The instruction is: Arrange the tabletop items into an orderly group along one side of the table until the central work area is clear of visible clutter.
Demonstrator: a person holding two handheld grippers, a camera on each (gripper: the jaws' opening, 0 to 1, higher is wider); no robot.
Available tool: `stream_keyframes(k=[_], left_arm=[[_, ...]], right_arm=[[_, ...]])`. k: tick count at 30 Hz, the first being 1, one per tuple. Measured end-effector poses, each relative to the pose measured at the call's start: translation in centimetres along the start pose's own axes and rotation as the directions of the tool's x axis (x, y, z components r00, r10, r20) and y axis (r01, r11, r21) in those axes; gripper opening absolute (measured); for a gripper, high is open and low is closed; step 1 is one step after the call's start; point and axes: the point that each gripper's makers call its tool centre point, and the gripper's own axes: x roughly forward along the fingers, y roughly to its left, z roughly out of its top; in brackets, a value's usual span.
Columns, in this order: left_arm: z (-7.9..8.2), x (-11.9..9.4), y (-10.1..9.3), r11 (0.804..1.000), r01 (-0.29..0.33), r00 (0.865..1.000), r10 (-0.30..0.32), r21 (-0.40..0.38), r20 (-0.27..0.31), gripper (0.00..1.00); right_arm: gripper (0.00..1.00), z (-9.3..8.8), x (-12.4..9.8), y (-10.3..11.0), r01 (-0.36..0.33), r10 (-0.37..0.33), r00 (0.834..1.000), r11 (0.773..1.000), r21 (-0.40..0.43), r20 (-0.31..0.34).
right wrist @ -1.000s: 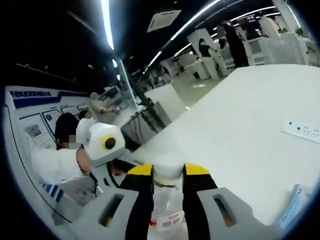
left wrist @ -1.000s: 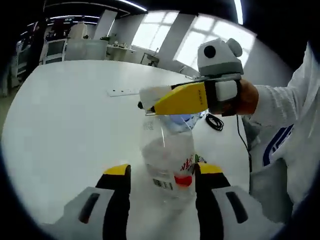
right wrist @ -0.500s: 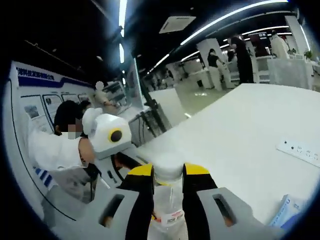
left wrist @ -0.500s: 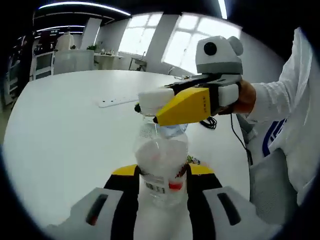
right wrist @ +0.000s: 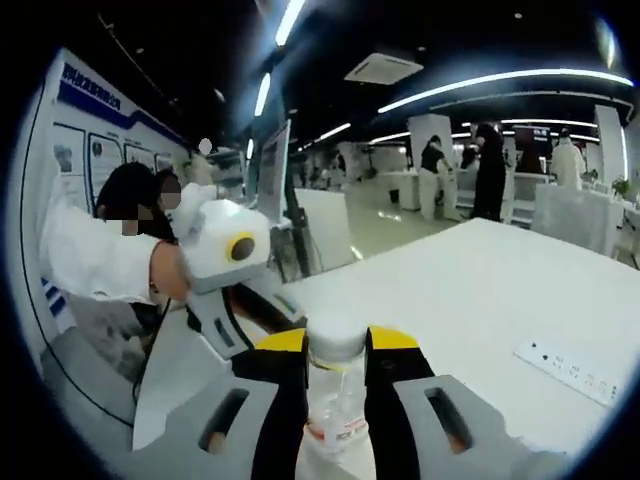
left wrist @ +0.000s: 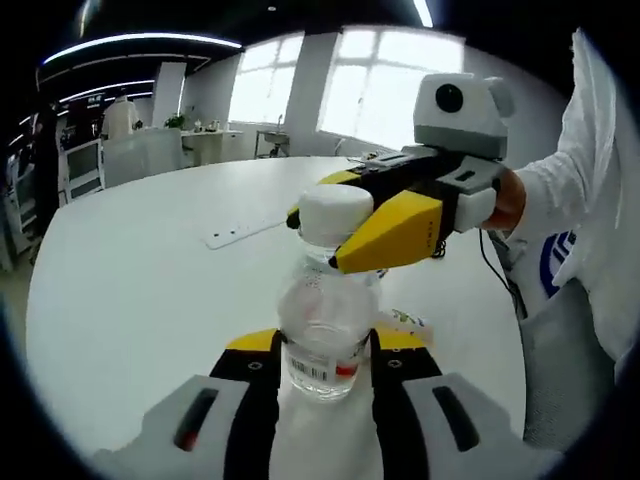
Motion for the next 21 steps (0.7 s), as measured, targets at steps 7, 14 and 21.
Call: stream_keyframes(k=[7,14,21], left_arm=[[1.0,1.7,1.2,1.000,-0.013,1.000,0.013,0.010,0.017,0.35],[2.1,3.3,2.2,0.999,-0.030,0.998,0.030,0.009,0.046,0.36],[2.7,4.3,2.3,0.999,-0.025,0.998,0.024,0.019,0.060,0.36]], right_arm=[[0.18,-0.1,-0.2,-1.9,0.048,-0.047,0.999,0.998,-0.041,0.011],[0.18,-0.1,-0.5,-3.9,0.097,-0.096,0.995,0.994,-0.051,0.017],[0.18,-0.1,-1.0,-5.0,0.128,-0.128,0.992,0.990,-0.062,0.014]])
